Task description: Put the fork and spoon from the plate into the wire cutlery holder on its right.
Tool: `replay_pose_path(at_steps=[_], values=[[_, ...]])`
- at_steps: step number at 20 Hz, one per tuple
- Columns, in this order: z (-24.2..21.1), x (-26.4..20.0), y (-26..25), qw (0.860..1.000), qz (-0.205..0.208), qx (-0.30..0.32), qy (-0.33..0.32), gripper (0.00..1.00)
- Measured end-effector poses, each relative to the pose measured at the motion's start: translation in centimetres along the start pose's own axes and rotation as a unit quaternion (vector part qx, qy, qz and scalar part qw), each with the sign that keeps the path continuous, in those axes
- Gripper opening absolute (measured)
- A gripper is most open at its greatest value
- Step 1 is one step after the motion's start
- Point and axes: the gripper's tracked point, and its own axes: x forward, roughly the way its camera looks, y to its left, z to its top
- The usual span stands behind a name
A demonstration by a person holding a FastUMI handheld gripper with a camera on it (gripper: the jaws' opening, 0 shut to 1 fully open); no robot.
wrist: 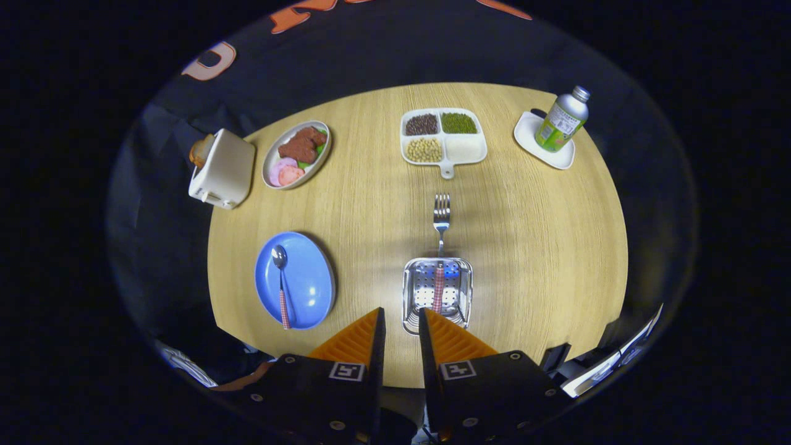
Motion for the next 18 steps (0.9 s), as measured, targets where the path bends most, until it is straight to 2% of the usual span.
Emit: replay_pose_path(at_steps=[2,5,9,12,18], values=[[1.2,-0.7,1.1,0.999,-0.003,-0.003,-0.052,0.38],[2.7,-1.9,2.9,0.991,-0.003,-0.008,-0.131,0.6],[4.9,-3.0,4.4,0.971,-0.025,-0.018,-0.237,0.84],[6.2,-4.2,5.9,0.95,-0.03,-0.021,-0.31,0.89],[6.3,-4.7,9.8,0.911,-0.042,-0.056,-0.406,0.89]])
